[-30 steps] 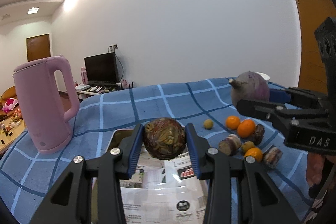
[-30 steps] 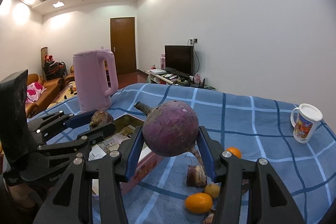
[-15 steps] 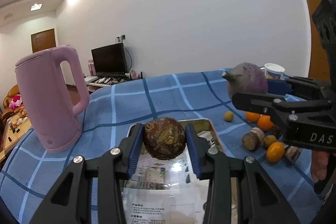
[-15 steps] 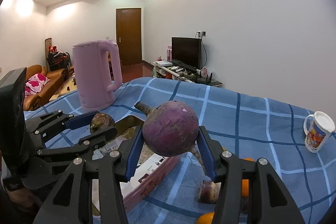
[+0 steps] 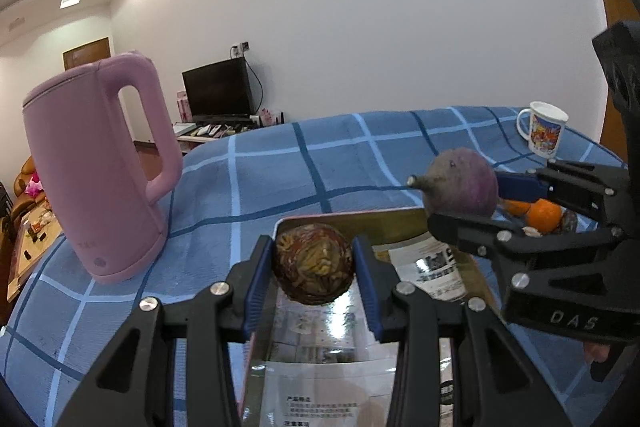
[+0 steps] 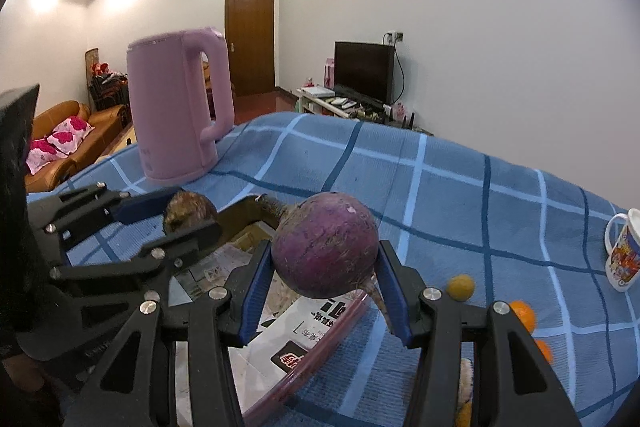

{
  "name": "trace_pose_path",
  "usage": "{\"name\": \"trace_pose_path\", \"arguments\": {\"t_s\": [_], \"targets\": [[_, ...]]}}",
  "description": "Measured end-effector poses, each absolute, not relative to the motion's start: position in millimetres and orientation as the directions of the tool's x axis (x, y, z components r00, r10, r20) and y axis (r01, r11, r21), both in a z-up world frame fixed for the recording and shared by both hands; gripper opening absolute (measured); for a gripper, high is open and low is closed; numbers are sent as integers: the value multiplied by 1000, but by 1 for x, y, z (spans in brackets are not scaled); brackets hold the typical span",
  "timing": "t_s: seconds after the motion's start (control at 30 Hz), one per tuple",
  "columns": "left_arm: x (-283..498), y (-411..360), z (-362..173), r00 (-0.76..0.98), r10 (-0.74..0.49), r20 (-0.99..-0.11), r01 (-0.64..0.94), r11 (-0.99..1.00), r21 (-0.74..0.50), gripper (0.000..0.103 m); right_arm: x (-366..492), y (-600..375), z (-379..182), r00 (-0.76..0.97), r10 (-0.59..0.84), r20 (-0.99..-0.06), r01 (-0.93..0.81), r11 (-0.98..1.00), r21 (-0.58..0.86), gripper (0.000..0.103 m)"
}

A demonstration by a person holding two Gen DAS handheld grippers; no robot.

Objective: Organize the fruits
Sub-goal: 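Lower both fruits into the tin box and open both tools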

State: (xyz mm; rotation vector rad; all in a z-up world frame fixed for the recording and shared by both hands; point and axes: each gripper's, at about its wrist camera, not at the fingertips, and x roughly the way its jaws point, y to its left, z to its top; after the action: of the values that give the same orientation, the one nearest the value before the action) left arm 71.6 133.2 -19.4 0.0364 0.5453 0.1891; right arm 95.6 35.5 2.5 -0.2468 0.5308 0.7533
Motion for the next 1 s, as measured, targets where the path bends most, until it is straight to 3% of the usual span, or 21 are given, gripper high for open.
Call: {"name": "trace_pose_path", "arguments": {"t_s": [0.83, 0.93, 1.0], "targets": [[85, 147, -39, 773, 213, -598, -198, 976, 92, 42, 102, 61, -26, 550, 539, -639, -729, 683, -51, 54], [82, 147, -37, 775, 215, -594, -207, 975, 83, 44, 102, 60, -26, 543, 545, -639, -730, 683, -38, 54], [78, 147, -34, 780, 220, -586, -213, 974, 83, 53, 100, 58, -24, 549, 545, -634, -724, 689, -35, 57]]}}
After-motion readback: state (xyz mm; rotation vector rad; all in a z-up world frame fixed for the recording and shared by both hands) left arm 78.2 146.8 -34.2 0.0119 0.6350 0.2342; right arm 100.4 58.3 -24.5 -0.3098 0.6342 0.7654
